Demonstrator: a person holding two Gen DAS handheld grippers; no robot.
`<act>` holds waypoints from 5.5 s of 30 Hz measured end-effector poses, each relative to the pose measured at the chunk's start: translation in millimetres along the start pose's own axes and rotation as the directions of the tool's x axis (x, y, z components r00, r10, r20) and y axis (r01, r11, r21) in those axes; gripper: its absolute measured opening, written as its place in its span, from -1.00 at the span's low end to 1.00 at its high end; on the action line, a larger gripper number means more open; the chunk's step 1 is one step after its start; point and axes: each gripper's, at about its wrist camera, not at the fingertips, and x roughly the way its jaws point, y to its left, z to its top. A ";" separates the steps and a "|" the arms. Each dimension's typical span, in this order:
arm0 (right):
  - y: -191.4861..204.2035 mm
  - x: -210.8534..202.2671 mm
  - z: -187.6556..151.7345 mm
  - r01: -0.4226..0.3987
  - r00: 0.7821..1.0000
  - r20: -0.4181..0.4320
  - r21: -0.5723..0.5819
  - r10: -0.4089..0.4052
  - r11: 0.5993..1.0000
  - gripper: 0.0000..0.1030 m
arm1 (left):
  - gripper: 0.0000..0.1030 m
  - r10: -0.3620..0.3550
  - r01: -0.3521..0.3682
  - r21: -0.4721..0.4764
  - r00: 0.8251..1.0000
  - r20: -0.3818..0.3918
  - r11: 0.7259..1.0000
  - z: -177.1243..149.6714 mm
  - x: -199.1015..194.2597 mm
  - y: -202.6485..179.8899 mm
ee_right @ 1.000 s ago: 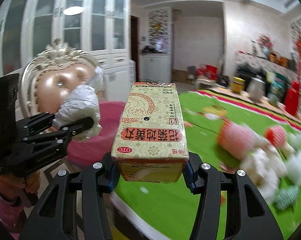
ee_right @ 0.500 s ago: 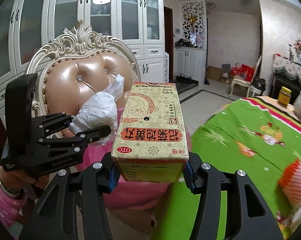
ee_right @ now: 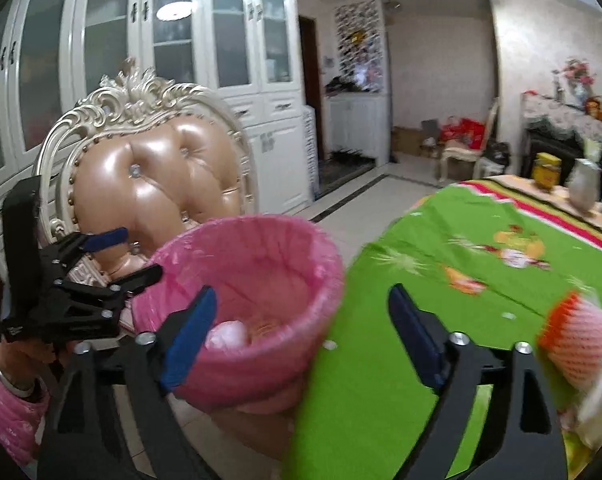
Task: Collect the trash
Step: 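Carry the yellow box and white bag to the pink bin and release both, then grasp the black box with the right tool while the left tool grasps a printed paper bag, then carry the black box and paper bag to the pink bin and release both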
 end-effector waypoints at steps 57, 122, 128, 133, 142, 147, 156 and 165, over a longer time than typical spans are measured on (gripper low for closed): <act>-384.2 -223.5 -176.3 0.713 0.700 -0.428 0.475 -0.572 0.516 0.62 | 0.16 -0.471 0.500 -0.038 0.785 -0.403 0.865 38.9 115.1 -460.9; -214.9 -214.7 -125.2 0.553 0.831 -0.159 0.346 -0.534 0.758 -0.24 | 0.13 -0.543 0.544 0.007 0.837 -0.066 0.839 28.7 -18.5 -338.4; -183.6 -198.0 -113.3 0.498 0.866 -0.132 0.315 -0.482 0.808 -0.24 | 0.13 -0.522 0.522 -0.003 0.852 -0.050 0.853 25.1 -25.7 -314.1; -157.7 -181.7 -101.3 0.454 0.891 -0.112 0.285 -0.441 0.844 -0.24 | 0.13 -0.494 0.494 -0.009 0.869 -0.034 0.869 23.7 -32.3 -289.6; -107.0 -142.5 -78.9 0.345 0.939 -0.071 0.198 -0.337 0.918 -0.24 | 0.13 -0.403 0.402 -0.044 0.915 -0.016 0.915 17.3 -42.5 -226.1; -78.2 -121.9 -67.7 0.273 0.962 -0.057 0.154 -0.268 0.950 -0.24 | 0.13 -0.346 0.346 -0.049 0.938 0.007 0.937 14.0 -54.6 -184.6; -19.8 -62.4 -38.4 0.103 0.994 -0.047 0.050 -0.101 0.993 -0.24 | 0.13 -0.174 0.174 -0.090 0.985 0.002 0.981 13.0 -52.7 -86.8; 13.6 2.7 -7.4 -0.034 0.997 -0.075 -0.011 0.033 0.999 -0.24 | 0.13 -0.104 0.099 -0.086 0.993 -0.055 0.991 12.5 -19.6 -22.6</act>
